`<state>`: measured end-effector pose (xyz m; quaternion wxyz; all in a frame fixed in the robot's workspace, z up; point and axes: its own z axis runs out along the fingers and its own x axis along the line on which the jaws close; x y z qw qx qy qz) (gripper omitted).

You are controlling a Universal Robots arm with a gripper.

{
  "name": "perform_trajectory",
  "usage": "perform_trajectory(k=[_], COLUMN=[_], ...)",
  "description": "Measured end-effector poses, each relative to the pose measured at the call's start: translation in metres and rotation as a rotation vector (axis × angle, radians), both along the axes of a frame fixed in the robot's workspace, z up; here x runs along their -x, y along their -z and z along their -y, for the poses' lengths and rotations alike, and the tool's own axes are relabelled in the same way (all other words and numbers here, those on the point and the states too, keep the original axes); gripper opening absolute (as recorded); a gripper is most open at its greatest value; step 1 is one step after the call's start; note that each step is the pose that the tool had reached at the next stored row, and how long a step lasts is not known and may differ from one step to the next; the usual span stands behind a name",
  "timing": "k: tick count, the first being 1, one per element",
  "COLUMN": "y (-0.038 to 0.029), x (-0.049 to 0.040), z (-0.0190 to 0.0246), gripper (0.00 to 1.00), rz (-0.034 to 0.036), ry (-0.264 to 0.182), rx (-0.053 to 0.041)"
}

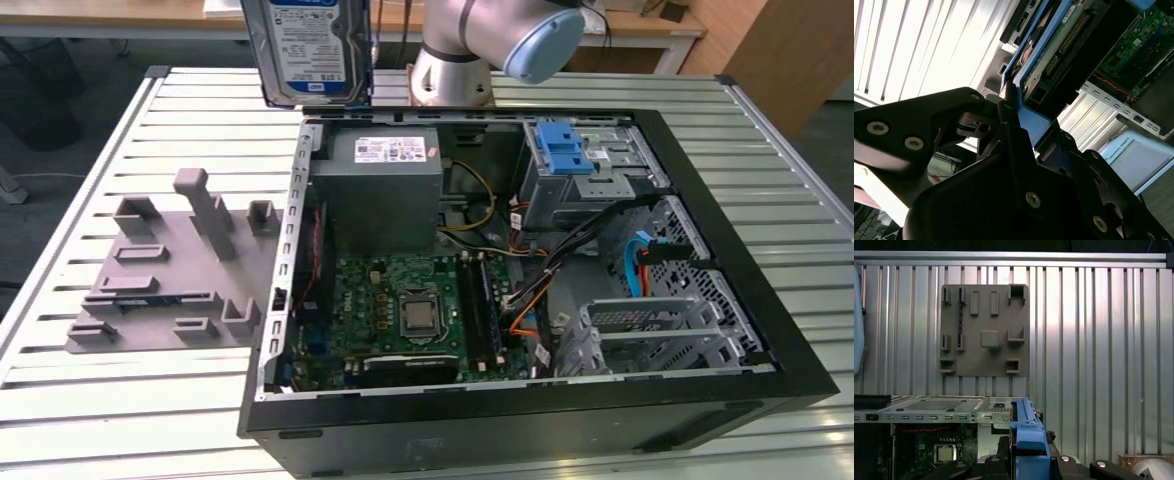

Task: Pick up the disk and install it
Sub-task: 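Pick up the disk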

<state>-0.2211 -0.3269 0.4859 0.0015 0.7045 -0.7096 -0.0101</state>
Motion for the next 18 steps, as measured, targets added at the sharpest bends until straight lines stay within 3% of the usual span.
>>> perform_trajectory(k=[18], y=[0.0], x=[-0.0205], z=[0.0], gripper=[0.36], rz=[-0.0001], ry=[0.0], rx=[0.0])
